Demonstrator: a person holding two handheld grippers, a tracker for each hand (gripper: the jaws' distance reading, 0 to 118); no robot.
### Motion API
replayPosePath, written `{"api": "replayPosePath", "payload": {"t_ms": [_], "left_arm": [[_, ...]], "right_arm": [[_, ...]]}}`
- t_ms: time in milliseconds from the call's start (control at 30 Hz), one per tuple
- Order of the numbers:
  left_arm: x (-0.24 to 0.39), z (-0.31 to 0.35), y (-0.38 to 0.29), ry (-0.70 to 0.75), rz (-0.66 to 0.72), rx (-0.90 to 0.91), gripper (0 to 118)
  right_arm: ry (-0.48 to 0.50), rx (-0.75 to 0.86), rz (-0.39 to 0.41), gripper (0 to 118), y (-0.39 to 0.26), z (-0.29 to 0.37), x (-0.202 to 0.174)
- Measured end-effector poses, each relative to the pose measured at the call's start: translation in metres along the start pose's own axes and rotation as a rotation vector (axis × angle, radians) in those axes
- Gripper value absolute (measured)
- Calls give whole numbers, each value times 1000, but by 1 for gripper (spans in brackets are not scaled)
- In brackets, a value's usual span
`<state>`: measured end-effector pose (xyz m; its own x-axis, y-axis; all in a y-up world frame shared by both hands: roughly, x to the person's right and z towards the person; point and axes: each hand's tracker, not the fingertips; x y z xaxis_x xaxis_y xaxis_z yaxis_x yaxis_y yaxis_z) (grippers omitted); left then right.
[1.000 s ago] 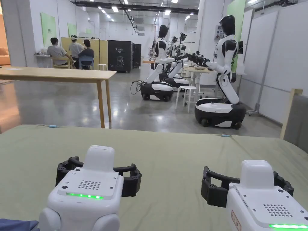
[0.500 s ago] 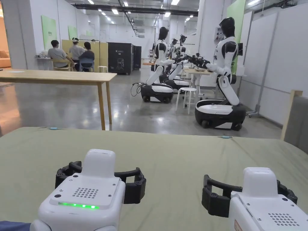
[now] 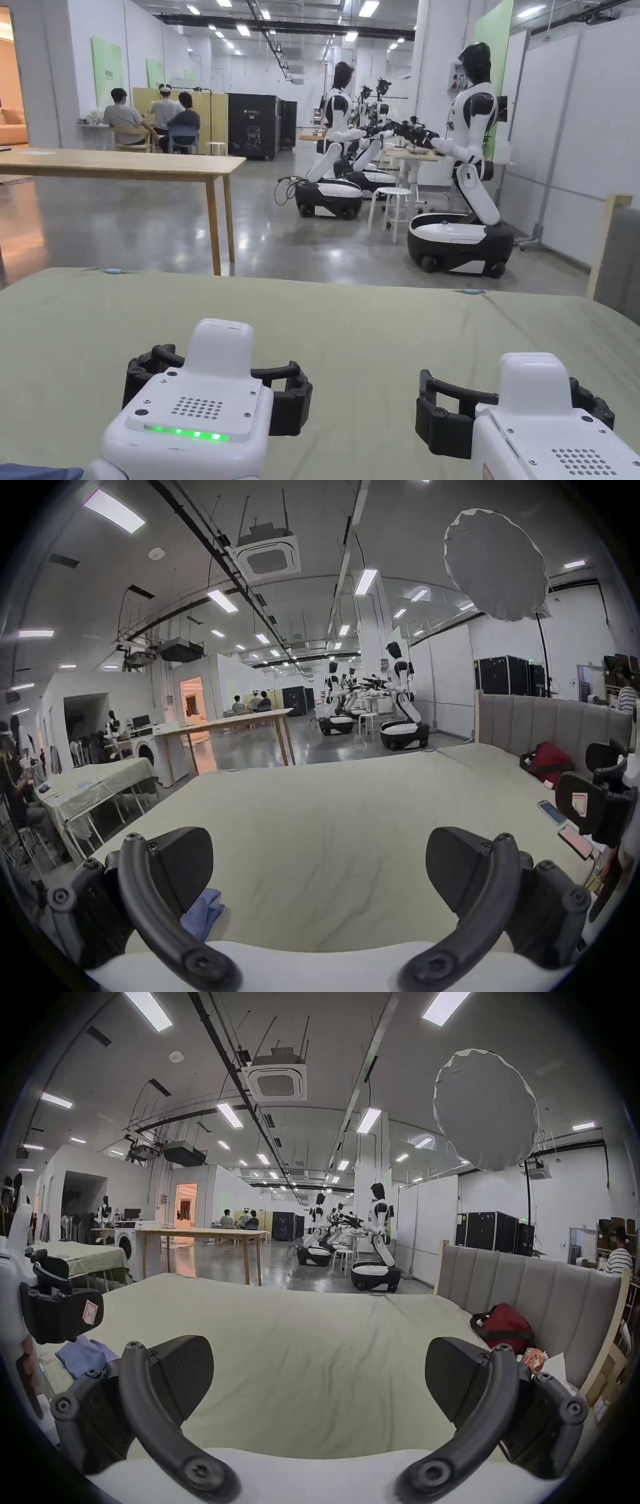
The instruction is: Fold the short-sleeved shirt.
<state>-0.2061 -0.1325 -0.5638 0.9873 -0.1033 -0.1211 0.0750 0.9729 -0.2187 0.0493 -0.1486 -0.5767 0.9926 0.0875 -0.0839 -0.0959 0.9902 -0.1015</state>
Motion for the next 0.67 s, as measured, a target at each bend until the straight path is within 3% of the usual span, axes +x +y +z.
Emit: {"api": "replayPosePath", "payload": {"t_ms": [367,533,667], "left_arm": [[-6,-6,3,-35,57,-42,118],[-3,-10,0,84,-22,-7,118],[-11,-8,7,-14,94,-7,118]], "right_arm": [[21,-9,-17,118,-1,0,2],[29,-5,-15,118,-2,2,0],[25,-5,-17,118,-1,1,0]]}}
